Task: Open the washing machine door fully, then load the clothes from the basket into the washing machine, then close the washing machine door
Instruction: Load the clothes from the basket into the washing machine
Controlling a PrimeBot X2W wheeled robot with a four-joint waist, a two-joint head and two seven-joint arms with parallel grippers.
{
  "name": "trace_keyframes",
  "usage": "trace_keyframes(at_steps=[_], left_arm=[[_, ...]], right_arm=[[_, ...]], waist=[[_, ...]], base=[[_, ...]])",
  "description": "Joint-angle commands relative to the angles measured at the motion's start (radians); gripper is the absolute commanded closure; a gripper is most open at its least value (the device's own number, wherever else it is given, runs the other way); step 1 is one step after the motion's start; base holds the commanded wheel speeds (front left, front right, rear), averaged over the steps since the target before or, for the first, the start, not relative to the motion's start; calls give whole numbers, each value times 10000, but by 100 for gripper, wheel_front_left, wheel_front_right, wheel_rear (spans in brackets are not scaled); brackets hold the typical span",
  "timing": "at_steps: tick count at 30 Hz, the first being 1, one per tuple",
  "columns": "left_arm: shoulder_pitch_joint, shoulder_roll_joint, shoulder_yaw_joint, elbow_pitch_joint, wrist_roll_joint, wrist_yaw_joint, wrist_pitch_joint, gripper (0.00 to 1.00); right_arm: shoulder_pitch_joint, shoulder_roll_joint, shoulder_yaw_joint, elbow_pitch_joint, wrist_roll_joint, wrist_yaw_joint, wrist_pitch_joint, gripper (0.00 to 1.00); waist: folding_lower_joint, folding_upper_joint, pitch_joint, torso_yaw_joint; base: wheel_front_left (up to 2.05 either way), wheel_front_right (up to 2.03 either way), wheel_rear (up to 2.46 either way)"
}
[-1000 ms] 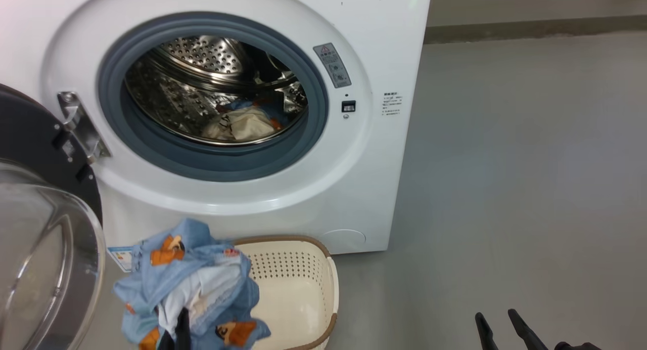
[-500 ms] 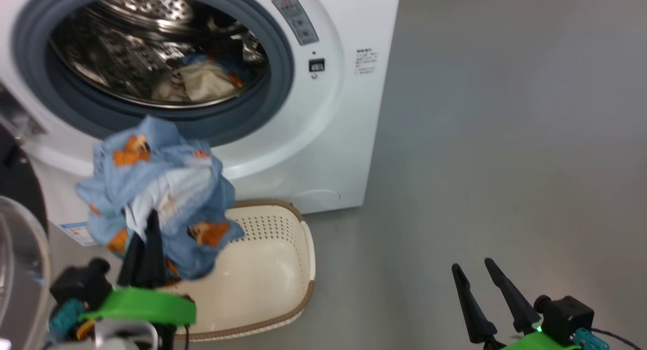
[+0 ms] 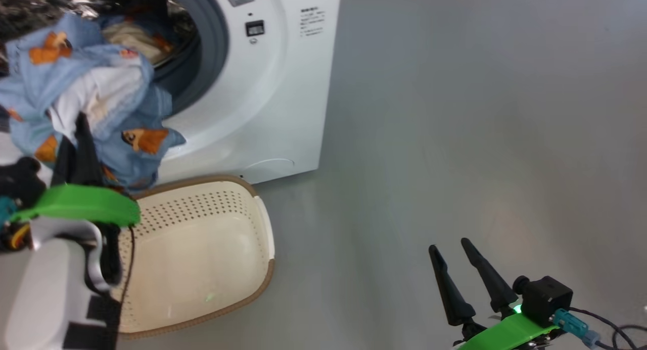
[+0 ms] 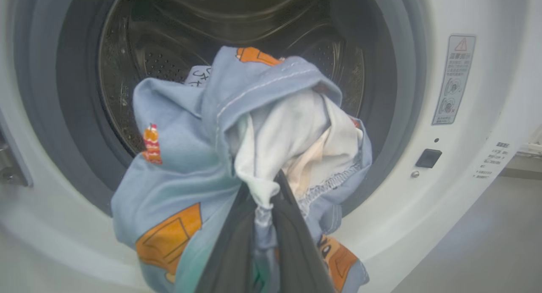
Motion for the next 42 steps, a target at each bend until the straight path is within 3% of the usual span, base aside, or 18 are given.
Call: trace_keyframes(at_steps=[1,20,32,42], left_arm=[[-483,446,335,-65,128,-79,-63,100],[-5327,2044,294,4050,728,-141,-63,100],[-7421,2877,163,4983,1123,-12,-63,100],[-8614,3173,-32,4548,1569,-32,-63,100]], right_arm=[[-259,-6,268,-176,53,16,-49,0],[-742,148,968,-337,200,16,-49,0],[-781,195,1164,-556,240,16,-49,0],[-656,154,1050,-868,189,16,-49,0]], waist=[[0,-1,348,-367],[0,-1,2293,-1606],[0,-1,3481,-2034],[0,-1,4312,-2038]], base=[[0,0,0],[0,0,0],[0,0,0],[0,0,0]])
